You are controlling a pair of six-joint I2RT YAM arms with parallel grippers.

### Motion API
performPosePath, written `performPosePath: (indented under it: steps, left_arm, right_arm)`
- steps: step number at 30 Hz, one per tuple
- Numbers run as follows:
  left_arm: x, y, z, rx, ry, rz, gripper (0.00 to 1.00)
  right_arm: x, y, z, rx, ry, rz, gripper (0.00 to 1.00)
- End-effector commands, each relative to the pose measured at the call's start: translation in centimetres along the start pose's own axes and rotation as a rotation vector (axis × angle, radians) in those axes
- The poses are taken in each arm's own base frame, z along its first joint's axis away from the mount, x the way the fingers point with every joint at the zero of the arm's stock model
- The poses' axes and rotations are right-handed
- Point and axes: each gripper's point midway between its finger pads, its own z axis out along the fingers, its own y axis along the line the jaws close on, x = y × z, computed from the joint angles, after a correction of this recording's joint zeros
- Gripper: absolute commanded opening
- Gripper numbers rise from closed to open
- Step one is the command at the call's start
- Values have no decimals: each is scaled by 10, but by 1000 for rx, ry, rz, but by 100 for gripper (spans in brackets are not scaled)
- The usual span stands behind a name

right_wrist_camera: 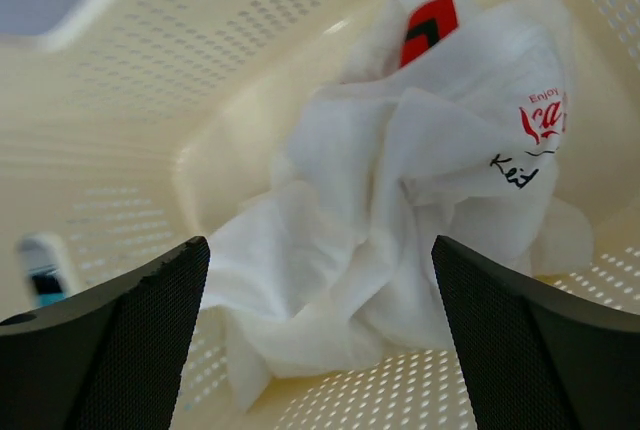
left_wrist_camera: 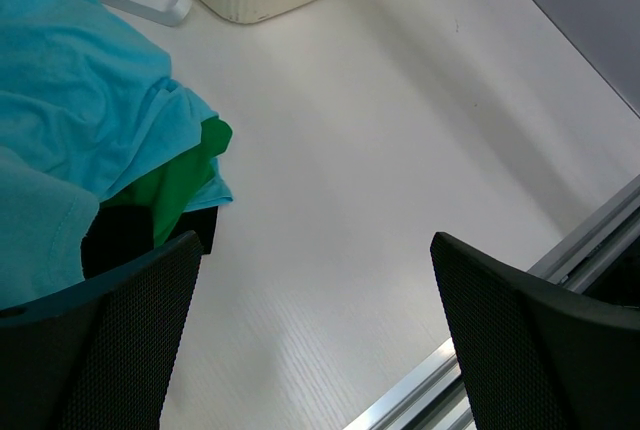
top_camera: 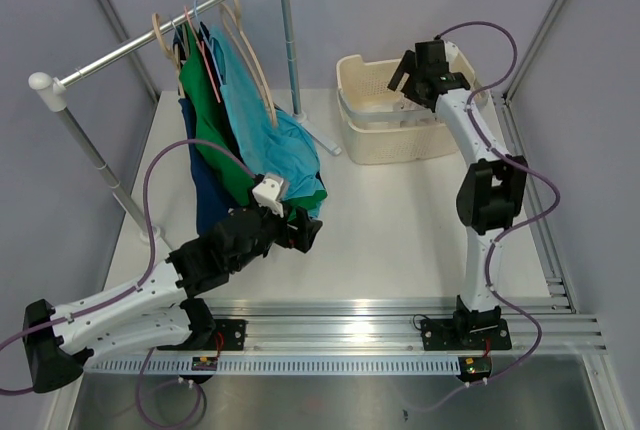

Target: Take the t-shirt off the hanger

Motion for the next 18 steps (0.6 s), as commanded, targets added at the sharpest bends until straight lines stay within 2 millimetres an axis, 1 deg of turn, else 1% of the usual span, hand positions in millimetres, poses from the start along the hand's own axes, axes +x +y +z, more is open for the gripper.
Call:
performPosePath:
  steps: [1, 2, 4, 5, 7, 8, 10, 11, 13, 16, 17, 18]
  left_arm:
    - [-22, -8, 2, 24, -67, 8, 99]
    - [-21, -9, 3, 32, -63, 16, 99]
    - [-22, -11, 2, 45, -71, 16, 99]
    - [-21, -12, 2, 50, -72, 21, 99]
    - [-22, -15, 3, 66, -81, 19, 99]
    - [-21, -17, 4, 76, -78, 21, 99]
    - [-21, -24, 3, 119, -74, 20, 99]
    - [-22, -27, 3, 130, -74, 17, 99]
    - [-19, -28, 3, 137, -69, 15, 99]
    - [-17, -25, 5, 122, -65, 18, 99]
    - [-17, -25, 5, 120, -63, 22, 99]
    - [-16, -25, 6, 122, -59, 23, 99]
  right_arm:
    - [-55, 24, -101, -150, -83, 63, 100]
    - [-59, 23, -123, -172, -100, 75, 100]
    - [-59, 27, -147, -225, -105, 85, 99]
    - [-61, 25, -171, -259, -126, 90, 100]
    - [-58, 30, -197, -328, -129, 95, 100]
    - [-52, 27, -218, -360, -145, 96, 99]
    - [-47, 27, -238, -399, -174, 107, 100]
    - [-40, 25, -249, -424, -192, 105, 99]
    - [-37, 19, -250, -409, -203, 102, 100]
    - [-32, 10, -239, -356, -199, 44, 99]
    - [-28, 7, -232, -331, -172, 39, 100]
    - [-23, 6, -230, -325, -154, 38, 99]
